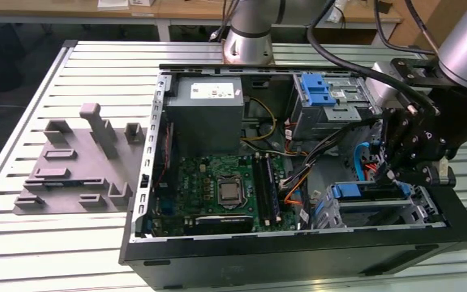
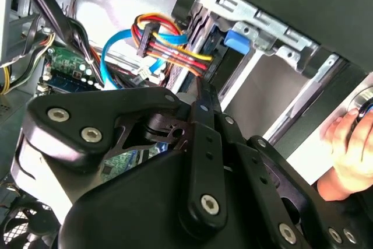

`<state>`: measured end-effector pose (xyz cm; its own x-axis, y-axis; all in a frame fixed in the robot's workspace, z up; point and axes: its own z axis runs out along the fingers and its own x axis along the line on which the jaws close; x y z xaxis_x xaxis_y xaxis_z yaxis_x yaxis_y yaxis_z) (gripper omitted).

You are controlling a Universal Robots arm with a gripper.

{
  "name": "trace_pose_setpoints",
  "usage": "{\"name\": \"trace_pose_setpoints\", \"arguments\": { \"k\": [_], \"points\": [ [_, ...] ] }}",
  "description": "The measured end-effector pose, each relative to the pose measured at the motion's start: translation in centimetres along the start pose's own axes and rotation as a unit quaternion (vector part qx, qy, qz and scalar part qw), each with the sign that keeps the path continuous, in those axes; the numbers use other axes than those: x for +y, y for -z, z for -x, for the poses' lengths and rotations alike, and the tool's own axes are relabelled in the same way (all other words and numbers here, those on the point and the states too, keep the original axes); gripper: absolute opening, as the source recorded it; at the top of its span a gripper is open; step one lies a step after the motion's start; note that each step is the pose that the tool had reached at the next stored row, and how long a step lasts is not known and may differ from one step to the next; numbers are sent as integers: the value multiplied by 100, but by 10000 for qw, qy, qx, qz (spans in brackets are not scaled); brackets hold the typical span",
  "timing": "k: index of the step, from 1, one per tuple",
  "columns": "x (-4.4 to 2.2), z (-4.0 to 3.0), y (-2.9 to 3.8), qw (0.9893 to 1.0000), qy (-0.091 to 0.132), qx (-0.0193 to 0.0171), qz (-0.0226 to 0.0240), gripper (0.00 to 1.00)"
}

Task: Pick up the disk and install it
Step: 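Insert the second disk wire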

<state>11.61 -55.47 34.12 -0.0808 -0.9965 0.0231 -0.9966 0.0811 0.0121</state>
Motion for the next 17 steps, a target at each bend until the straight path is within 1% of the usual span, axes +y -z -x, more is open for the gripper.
{"name": "trace_pose_setpoints", "arguments": {
  "k": [4, 6, 9, 14, 17],
  "points": [
    [49, -4, -1, 10000, 0, 0, -1, 11],
    [56, -5, 19, 10000, 1, 1, -2, 11],
    [58, -2, 106, 10000, 1, -1, -2, 11],
    [63, 26, 258, 10000, 1, 0, -1, 11],
    [71, 44, 323, 10000, 0, -1, -1, 11]
  ]
}}
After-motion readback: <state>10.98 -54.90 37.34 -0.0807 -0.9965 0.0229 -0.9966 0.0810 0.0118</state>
